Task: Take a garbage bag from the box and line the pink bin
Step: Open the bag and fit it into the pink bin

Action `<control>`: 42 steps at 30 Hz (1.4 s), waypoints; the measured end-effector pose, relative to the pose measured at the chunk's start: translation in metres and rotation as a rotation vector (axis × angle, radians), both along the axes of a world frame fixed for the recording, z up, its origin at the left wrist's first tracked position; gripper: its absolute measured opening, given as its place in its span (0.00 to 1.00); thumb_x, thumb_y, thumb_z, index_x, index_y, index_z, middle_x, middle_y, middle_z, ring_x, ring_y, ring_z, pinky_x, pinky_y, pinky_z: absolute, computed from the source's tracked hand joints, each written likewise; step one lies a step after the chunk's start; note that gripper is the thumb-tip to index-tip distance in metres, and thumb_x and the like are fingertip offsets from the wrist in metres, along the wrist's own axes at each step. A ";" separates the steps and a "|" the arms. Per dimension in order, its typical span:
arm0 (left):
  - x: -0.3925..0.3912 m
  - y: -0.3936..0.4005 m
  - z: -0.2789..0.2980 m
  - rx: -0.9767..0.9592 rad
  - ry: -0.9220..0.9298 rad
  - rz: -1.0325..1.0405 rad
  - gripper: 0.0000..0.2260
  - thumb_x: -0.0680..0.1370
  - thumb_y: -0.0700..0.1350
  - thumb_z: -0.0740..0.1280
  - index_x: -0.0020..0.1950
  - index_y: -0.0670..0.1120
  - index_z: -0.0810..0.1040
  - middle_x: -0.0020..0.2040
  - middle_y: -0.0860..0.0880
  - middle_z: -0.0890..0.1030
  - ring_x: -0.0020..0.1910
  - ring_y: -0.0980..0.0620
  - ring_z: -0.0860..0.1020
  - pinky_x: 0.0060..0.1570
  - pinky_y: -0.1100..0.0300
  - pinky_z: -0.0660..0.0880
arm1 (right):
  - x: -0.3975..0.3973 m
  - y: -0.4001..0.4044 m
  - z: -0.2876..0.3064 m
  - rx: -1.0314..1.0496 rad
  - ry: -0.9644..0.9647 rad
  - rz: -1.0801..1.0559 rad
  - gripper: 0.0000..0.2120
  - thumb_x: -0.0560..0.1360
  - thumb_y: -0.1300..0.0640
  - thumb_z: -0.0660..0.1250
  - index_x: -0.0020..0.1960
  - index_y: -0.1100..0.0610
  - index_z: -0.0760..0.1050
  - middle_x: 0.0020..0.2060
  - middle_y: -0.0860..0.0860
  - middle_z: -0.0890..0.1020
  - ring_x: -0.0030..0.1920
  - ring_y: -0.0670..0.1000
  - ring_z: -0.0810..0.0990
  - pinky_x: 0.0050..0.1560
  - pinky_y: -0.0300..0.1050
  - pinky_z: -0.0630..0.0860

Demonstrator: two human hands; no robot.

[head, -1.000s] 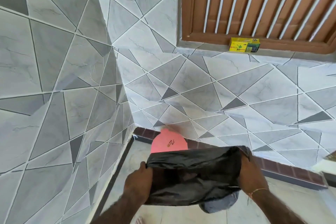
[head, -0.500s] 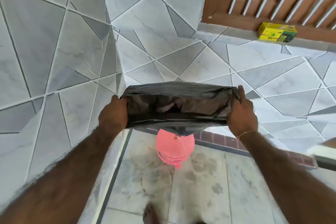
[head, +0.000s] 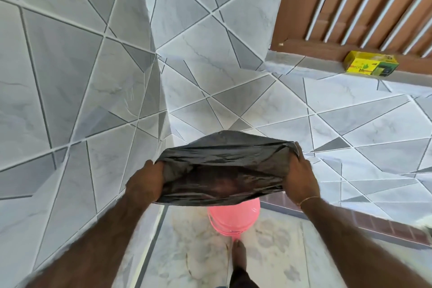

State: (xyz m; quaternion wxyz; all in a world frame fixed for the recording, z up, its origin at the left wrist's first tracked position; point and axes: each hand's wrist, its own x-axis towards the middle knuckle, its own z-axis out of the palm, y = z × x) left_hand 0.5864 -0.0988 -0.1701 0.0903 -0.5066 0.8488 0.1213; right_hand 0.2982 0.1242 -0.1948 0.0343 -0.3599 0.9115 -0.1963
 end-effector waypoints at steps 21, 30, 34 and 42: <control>-0.016 -0.053 -0.020 0.326 -0.284 -0.232 0.19 0.77 0.57 0.59 0.66 0.54 0.72 0.64 0.48 0.79 0.60 0.46 0.79 0.58 0.57 0.73 | -0.024 -0.057 -0.007 0.050 -0.067 0.009 0.19 0.72 0.61 0.60 0.63 0.59 0.70 0.63 0.58 0.76 0.57 0.66 0.75 0.55 0.58 0.76; -0.062 -0.036 -0.063 0.401 -0.247 -0.217 0.17 0.78 0.54 0.61 0.65 0.50 0.74 0.64 0.48 0.80 0.60 0.44 0.80 0.62 0.52 0.75 | -0.048 -0.061 -0.049 0.140 -0.132 -0.006 0.17 0.72 0.63 0.63 0.60 0.62 0.72 0.62 0.62 0.76 0.54 0.67 0.76 0.55 0.57 0.74; -0.085 -0.022 -0.097 0.261 -0.176 -0.150 0.15 0.79 0.50 0.60 0.64 0.49 0.72 0.62 0.48 0.79 0.60 0.46 0.79 0.63 0.52 0.74 | -0.066 -0.059 -0.079 0.171 -0.188 -0.046 0.16 0.70 0.64 0.63 0.57 0.61 0.73 0.65 0.61 0.75 0.54 0.66 0.77 0.53 0.56 0.76; -0.151 -0.006 -0.136 0.268 -0.133 -0.019 0.13 0.78 0.43 0.58 0.62 0.50 0.69 0.61 0.48 0.73 0.54 0.44 0.80 0.54 0.50 0.77 | -0.105 -0.049 -0.146 0.134 -0.355 -0.113 0.25 0.68 0.70 0.58 0.63 0.55 0.71 0.68 0.56 0.72 0.61 0.62 0.75 0.56 0.54 0.77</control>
